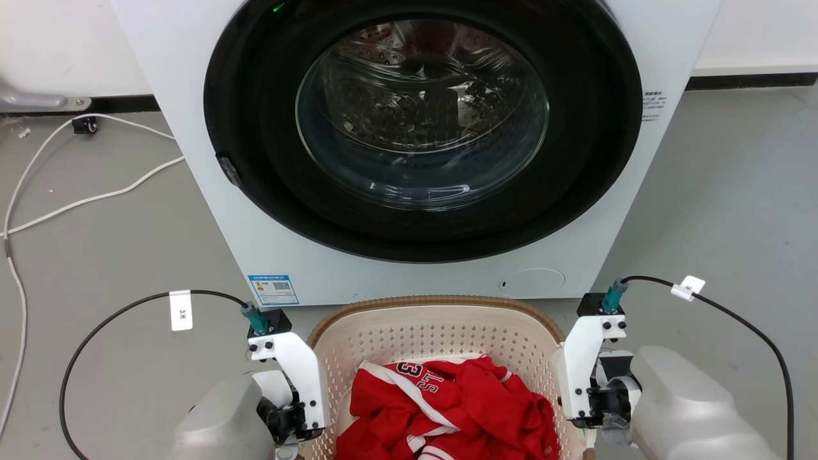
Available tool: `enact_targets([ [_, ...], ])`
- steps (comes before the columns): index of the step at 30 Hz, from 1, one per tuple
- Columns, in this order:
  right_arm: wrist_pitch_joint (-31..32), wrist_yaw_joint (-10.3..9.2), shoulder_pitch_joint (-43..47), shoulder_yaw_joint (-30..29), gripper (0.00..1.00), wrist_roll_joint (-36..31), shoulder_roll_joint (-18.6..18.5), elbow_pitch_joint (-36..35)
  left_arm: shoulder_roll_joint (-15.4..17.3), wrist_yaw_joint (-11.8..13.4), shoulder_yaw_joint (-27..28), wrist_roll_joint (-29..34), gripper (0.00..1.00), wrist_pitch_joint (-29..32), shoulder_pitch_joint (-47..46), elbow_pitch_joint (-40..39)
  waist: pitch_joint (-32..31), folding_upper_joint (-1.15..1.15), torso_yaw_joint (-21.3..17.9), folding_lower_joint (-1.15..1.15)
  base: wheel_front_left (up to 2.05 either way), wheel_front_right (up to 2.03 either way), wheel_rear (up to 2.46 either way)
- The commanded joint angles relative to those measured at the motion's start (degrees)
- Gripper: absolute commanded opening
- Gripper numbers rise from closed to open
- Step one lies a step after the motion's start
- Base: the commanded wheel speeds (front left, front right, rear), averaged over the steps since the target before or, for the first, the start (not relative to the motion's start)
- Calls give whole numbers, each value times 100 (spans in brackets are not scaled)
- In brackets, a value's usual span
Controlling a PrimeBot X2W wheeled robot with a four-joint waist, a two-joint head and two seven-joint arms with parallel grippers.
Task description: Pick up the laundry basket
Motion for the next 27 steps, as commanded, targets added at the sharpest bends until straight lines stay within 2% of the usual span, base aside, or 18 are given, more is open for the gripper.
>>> enact_targets([
  [1,-6,82,-43,41,0,59,187,-73,-204,-58,-17,-59,0,-62,-21,-82,18,0,13,0,0,0,0],
  [27,-27,83,-64,192,0,162,157,-16,-249,-60,-119,-211,0,-267,-93,3,54,0,38,0,0,0,0],
])
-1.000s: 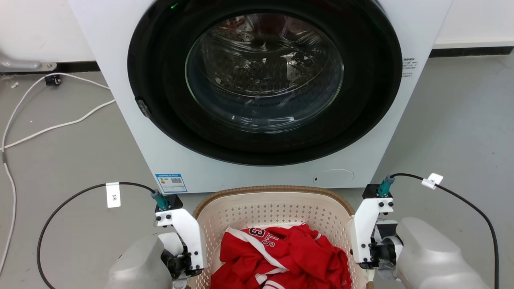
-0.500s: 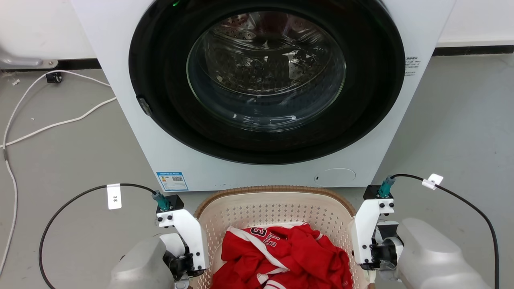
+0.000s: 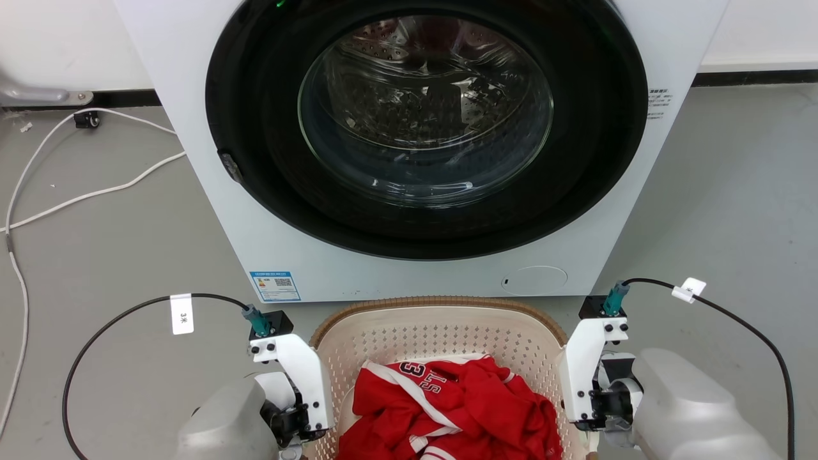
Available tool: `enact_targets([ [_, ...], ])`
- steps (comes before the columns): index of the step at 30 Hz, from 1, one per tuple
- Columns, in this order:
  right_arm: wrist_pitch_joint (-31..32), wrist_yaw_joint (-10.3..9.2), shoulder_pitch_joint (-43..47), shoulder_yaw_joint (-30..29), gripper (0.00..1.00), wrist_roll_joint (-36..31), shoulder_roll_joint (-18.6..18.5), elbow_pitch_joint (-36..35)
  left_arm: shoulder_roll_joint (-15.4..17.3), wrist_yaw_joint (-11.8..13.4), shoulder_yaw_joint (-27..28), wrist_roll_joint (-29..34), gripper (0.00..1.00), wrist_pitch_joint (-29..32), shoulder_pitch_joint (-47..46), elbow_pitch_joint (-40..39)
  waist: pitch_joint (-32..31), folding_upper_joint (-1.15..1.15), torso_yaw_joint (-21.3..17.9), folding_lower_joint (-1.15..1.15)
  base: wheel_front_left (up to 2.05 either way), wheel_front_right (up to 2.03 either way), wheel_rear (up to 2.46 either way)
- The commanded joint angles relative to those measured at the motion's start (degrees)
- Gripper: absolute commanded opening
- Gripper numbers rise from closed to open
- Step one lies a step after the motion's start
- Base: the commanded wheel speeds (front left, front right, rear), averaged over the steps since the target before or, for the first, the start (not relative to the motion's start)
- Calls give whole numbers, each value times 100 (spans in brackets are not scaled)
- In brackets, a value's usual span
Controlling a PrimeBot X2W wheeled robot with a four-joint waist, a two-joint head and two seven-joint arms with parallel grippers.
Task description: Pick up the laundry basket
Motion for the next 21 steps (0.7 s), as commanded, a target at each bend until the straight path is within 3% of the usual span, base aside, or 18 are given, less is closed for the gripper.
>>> enact_targets([
  [1,-9,83,-57,25,0,68,187,-73,-188,-61,-8,-65,0,-45,-92,-85,3,0,1,0,0,0,0],
  [21,-16,83,-75,168,0,162,245,-79,-171,-61,-90,-174,0,-87,1,-55,-22,0,-17,0,0,0,0],
])
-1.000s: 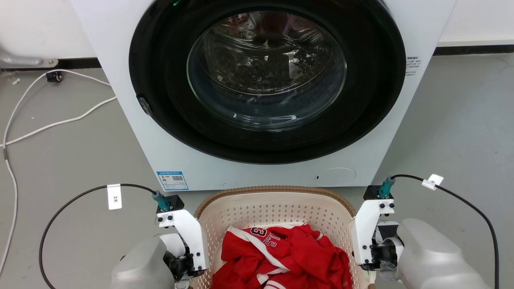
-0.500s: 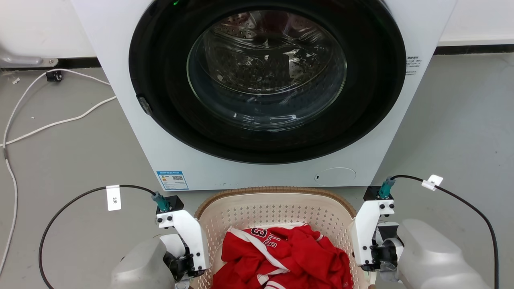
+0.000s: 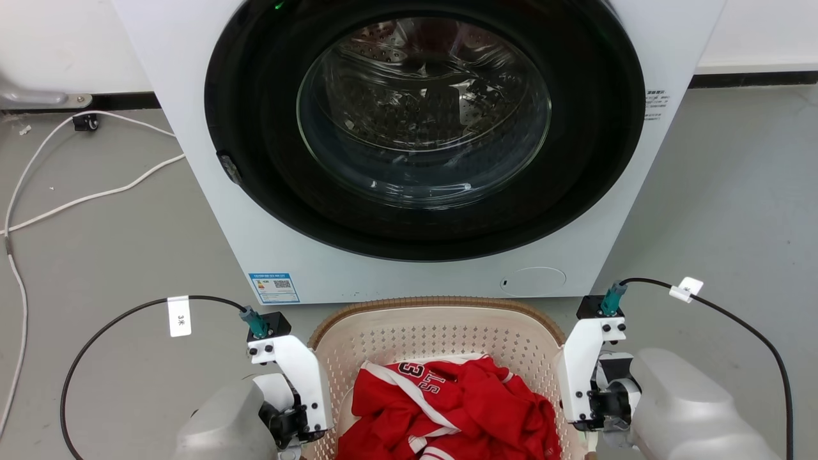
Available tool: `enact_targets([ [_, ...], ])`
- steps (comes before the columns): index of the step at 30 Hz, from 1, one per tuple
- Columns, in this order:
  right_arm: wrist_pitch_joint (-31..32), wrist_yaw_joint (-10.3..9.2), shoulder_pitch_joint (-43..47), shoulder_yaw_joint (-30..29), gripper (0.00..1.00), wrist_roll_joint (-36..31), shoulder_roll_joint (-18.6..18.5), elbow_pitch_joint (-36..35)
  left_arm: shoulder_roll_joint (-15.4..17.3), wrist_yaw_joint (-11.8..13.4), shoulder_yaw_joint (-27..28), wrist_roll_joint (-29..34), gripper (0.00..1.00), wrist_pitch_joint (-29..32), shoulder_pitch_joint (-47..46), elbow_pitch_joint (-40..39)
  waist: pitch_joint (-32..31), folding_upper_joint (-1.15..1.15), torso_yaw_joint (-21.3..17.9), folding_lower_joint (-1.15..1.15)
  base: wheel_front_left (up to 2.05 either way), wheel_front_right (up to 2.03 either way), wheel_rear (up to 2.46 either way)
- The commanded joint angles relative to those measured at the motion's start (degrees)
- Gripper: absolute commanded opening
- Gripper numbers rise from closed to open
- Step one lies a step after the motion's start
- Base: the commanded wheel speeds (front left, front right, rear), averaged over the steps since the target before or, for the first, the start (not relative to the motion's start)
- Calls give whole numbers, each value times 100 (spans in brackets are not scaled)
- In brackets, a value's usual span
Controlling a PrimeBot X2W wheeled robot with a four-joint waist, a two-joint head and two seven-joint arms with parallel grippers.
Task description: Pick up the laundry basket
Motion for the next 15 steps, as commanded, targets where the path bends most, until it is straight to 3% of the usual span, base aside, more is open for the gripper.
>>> enact_targets([
  [1,21,83,-57,30,0,69,238,-82,-181,-61,-7,-46,0,-26,3,-92,-4,0,0,0,0,0,0],
  [15,61,83,14,79,0,154,251,-52,-156,-60,-67,-122,0,-62,46,-81,-34,0,-25,0,0,0,0],
])
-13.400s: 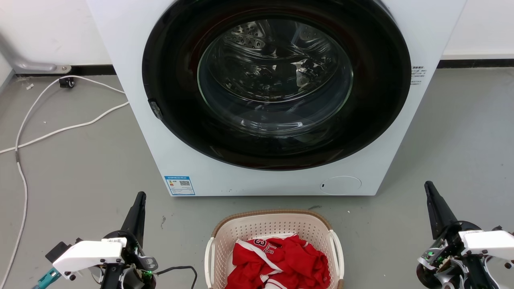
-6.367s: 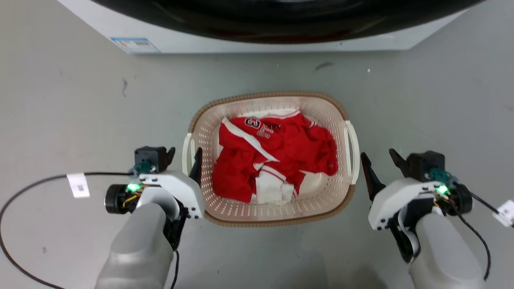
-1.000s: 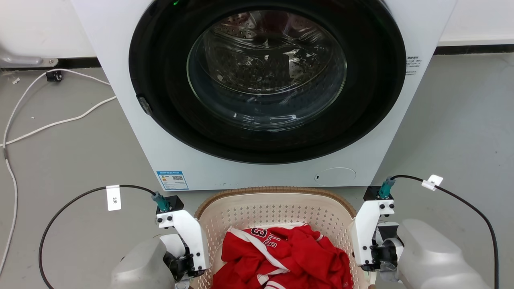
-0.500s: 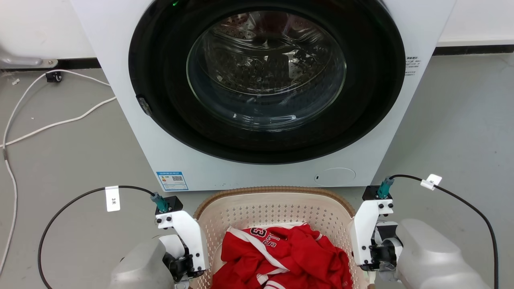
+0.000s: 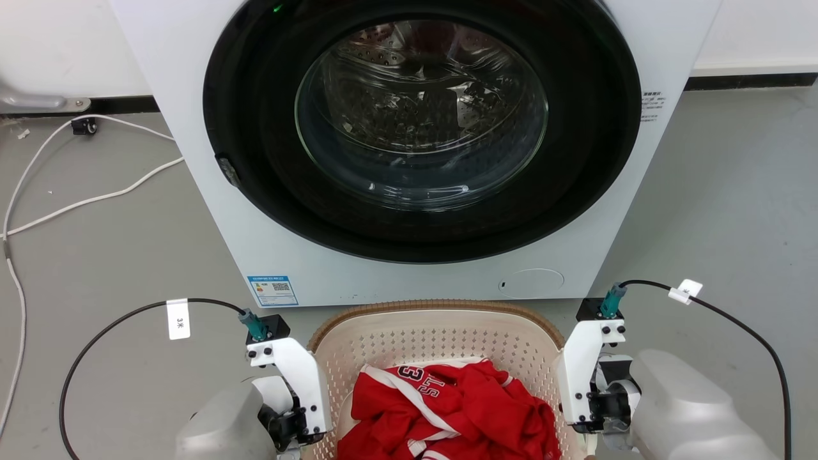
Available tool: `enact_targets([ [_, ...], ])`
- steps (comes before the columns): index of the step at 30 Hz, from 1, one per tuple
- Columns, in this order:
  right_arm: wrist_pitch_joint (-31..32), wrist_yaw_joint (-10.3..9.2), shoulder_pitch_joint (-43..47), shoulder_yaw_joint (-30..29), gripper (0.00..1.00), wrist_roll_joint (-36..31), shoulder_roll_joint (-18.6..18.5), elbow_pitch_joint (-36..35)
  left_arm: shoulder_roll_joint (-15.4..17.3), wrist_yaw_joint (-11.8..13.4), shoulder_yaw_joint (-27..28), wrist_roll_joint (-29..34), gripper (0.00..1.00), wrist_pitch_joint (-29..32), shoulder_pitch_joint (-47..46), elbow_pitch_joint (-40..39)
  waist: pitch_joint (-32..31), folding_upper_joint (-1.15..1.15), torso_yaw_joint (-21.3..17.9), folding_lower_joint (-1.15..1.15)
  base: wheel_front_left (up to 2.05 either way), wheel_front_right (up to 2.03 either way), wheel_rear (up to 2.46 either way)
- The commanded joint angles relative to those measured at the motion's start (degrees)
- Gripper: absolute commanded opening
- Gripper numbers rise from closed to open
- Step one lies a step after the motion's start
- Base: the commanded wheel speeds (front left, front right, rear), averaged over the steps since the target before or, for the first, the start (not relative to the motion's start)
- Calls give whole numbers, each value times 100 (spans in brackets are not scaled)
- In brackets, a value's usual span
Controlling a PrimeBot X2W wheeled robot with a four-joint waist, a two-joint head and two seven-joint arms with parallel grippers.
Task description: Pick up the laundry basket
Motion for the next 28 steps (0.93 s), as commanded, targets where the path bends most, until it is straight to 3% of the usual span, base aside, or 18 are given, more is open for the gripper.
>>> enact_targets([
  [1,40,83,20,16,0,73,242,-76,-163,-59,-16,-67,0,-49,24,-93,-3,0,-4,0,0,0,0],
  [28,157,83,24,82,0,175,246,-9,-112,-59,-79,-133,0,-160,-6,-70,47,0,-30,0,0,0,0],
])
